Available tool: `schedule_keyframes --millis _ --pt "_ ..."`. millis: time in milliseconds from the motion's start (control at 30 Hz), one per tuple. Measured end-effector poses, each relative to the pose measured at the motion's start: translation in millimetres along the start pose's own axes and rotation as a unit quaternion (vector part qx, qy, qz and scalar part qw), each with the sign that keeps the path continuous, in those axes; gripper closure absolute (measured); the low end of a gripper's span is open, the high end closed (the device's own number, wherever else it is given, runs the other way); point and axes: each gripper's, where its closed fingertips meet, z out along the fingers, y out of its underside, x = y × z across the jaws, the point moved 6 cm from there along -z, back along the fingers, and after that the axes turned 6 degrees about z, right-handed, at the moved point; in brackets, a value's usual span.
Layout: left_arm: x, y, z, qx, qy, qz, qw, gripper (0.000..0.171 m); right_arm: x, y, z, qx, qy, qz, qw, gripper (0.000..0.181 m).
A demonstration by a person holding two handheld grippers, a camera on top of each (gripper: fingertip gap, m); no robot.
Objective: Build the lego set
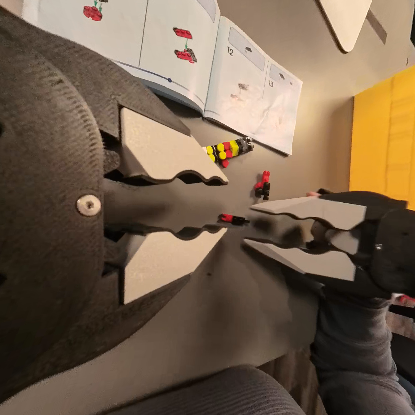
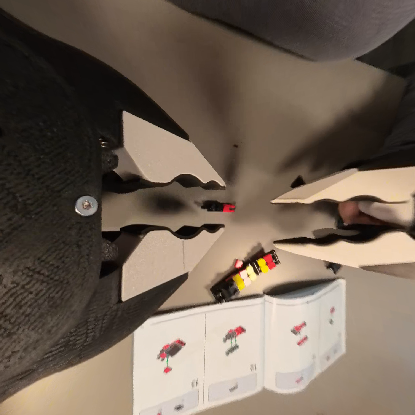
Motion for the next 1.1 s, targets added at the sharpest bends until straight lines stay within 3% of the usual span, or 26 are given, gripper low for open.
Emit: schedule_keyframes --millis 100,233,500,900,1100 --pt "-1 0 0 0.000 -0.004 -0.002 1.000 0.138 18 1 -19 0.016 0.048 0.021 0.998 0.150" --pt "2 2 7 -0.019 0.000 0.014 1.000 0.138 30 14 -27 -0.012 0.082 0.019 0.996 0.145" --pt "10 6 38 -0.104 0.014 0.071 0.992 0.136 31 23 -15 -0.011 0.042 0.035 0.998 0.141" --pt "17 5 40 -0.106 0.018 0.097 0.989 0.165 30 25 -19 -0.011 0.019 0.057 0.998 0.142" --pt "11 6 36 -0.102 -0.015 0.117 0.988 0.165 27 29 -16 -0.029 -0.011 0.079 0.996 0.148"
